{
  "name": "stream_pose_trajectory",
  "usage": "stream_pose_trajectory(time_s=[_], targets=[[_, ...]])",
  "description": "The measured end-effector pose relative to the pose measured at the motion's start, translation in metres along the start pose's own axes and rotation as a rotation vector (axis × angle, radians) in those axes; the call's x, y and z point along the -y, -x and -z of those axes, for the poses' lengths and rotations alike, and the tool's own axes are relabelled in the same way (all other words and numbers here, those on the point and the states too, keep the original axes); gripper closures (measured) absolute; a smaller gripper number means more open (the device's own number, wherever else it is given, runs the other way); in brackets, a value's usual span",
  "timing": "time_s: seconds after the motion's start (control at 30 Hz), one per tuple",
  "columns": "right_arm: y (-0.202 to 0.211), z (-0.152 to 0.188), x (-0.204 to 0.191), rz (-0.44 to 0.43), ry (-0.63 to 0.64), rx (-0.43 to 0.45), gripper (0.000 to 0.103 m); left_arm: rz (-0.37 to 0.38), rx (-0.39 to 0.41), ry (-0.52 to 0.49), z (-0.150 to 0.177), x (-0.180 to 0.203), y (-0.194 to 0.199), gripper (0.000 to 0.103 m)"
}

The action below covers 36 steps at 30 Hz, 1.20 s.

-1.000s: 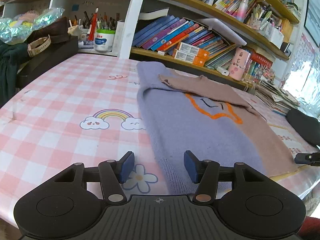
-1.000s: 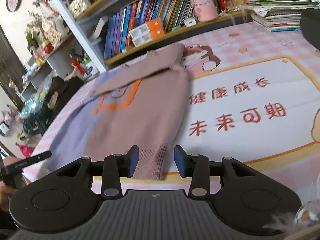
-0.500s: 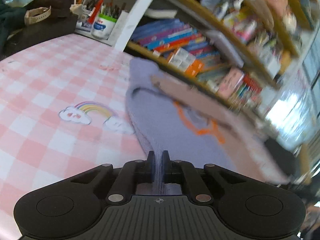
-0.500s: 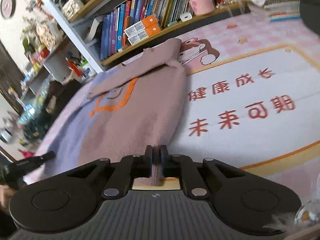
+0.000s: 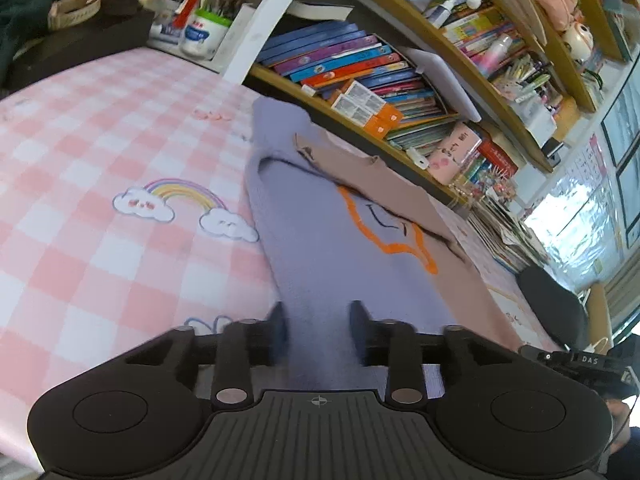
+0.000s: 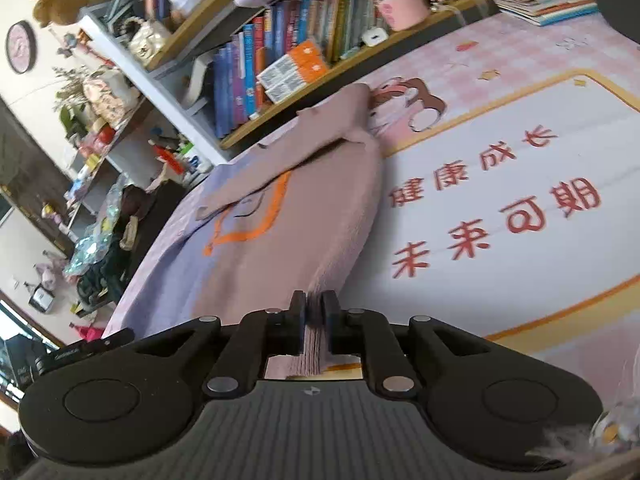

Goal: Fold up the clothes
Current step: 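Move both grippers to the sweater hem and grasp it, then lift the hem with both grippers and fold it toward the collar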

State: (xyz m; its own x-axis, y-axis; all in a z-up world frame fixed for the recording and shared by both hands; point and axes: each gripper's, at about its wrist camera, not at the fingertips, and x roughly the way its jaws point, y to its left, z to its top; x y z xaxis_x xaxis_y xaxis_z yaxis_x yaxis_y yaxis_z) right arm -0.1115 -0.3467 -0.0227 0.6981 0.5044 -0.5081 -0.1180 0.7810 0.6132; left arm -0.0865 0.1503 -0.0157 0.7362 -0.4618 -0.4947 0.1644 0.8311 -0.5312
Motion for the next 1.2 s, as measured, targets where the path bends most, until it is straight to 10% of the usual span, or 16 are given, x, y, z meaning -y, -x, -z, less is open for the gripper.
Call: stream_pose_trajectory(time_s=[0.3,0.47,1.2], targets=[[-0.016,0.003,0.000,-0.076,-0.032,-0.061,0.077,0.033,0.037,0.013,-0.001,-0.003,-0.008,0.067],[-0.020,0.008,0.004,-0.095,-0.069,-0.071,0.094,0.040,0.029,0.072,0.000,-0.015,-0.009,0.098],[0.107,0.074,-0.023,-0.174,0.001,-0.160,0.095,0.183,-0.074,0.118,0.058,-0.006,0.082,0.098]])
